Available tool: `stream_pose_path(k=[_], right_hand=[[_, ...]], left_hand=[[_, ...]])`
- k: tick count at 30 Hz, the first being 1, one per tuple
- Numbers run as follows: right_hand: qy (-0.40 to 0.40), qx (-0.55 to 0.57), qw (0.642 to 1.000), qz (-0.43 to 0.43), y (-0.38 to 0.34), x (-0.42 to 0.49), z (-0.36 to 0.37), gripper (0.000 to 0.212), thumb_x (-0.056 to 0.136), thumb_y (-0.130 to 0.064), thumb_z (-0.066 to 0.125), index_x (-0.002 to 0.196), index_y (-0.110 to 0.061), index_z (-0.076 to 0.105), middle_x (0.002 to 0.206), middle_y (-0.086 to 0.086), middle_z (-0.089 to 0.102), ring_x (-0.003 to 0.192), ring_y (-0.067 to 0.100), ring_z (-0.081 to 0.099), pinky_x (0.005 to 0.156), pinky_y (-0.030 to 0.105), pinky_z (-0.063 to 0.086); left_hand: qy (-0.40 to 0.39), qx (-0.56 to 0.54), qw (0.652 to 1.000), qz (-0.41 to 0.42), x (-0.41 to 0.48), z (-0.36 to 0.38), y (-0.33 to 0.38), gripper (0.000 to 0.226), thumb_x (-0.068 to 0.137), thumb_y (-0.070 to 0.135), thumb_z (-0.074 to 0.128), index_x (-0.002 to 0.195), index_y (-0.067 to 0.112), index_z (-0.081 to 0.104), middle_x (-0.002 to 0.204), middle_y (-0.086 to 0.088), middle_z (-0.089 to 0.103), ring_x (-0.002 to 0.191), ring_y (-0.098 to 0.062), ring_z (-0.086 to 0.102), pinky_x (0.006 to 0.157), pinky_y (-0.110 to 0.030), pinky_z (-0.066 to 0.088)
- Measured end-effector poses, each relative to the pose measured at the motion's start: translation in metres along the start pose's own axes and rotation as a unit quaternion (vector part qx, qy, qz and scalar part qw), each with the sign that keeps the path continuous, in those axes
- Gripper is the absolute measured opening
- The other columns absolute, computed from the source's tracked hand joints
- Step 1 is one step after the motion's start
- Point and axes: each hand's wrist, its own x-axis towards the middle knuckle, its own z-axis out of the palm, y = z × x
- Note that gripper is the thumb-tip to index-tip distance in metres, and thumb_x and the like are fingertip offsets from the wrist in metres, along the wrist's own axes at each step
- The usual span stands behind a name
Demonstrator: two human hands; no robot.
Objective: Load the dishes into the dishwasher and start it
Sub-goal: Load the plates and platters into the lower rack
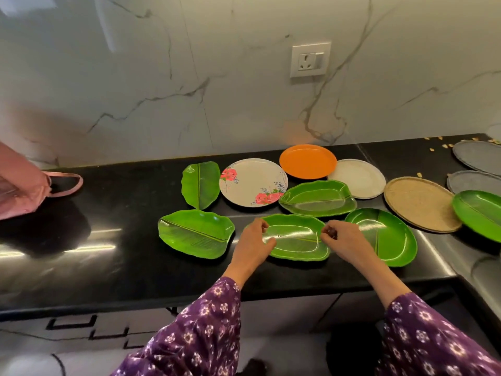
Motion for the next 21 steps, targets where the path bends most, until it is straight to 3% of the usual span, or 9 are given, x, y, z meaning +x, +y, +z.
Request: stream_pose_path(k=[4,8,14,16,18,21], right_hand=[[-0.017,-0.001,1.0,0.002,-0.026,0.036,0.014,0.009,0.084,-0.022,0.063,0.084,-0.013,0.067,0.075,-0.003,0.062,0.073,0.014,0.058,0.065,0.025,0.043],[-0.047,0.101,0.989,0.094,-0.054,0.075,0.04,0.015,0.087,-0.021,0.062,0.076,-0.01,0.064,0.068,0.006,0.069,0.066,0.019,0.067,0.062,0.029,0.054],[-0.094,0.279,0.921,0.257,-0.09,0.139,0.092,0.02,0.087,-0.019,0.065,0.087,0.0,0.059,0.076,0.014,0.066,0.061,0.02,0.065,0.057,0.028,0.057],[-0.092,0.327,0.895,0.288,-0.094,0.157,0.107,0.029,0.085,-0.017,0.067,0.104,0.004,0.06,0.095,0.017,0.066,0.071,0.022,0.066,0.059,0.029,0.058],[-0.078,0.38,0.865,0.319,-0.101,0.178,0.123,0.048,0.086,-0.014,0.064,0.128,0.003,0.048,0.127,0.016,0.055,0.094,0.027,0.065,0.058,0.028,0.058],[-0.04,0.445,0.813,0.374,-0.111,0.196,0.143,0.068,0.088,-0.011,0.061,0.145,-0.004,0.023,0.15,0.01,0.027,0.116,0.033,0.053,0.037,0.02,0.047]], left_hand=[[0.009,-0.004,1.0,-0.009,0.019,-0.024,-0.027,0.038,0.081,0.027,0.067,0.113,0.013,0.051,0.11,0.001,0.058,0.102,-0.014,0.055,0.087,-0.027,0.045],[0.023,-0.011,0.999,-0.031,0.041,-0.053,-0.062,0.037,0.081,0.024,0.067,0.113,0.013,0.052,0.109,0.001,0.058,0.101,-0.015,0.055,0.088,-0.03,0.046],[0.028,-0.01,0.999,-0.03,0.075,-0.084,-0.11,0.034,0.083,0.025,0.067,0.112,0.016,0.052,0.104,0.004,0.058,0.097,-0.011,0.056,0.086,-0.024,0.046],[0.026,-0.007,0.999,-0.026,0.085,-0.089,-0.118,0.031,0.083,0.025,0.067,0.109,0.017,0.052,0.102,0.004,0.058,0.096,-0.011,0.056,0.084,-0.023,0.045],[0.021,-0.016,0.999,-0.031,0.098,-0.094,-0.126,0.028,0.083,0.025,0.067,0.106,0.018,0.052,0.1,0.004,0.058,0.094,-0.011,0.056,0.083,-0.024,0.046],[0.009,-0.014,0.999,-0.032,0.113,-0.1,-0.132,0.025,0.083,0.024,0.066,0.104,0.018,0.052,0.098,0.002,0.058,0.091,-0.014,0.056,0.081,-0.029,0.049]])
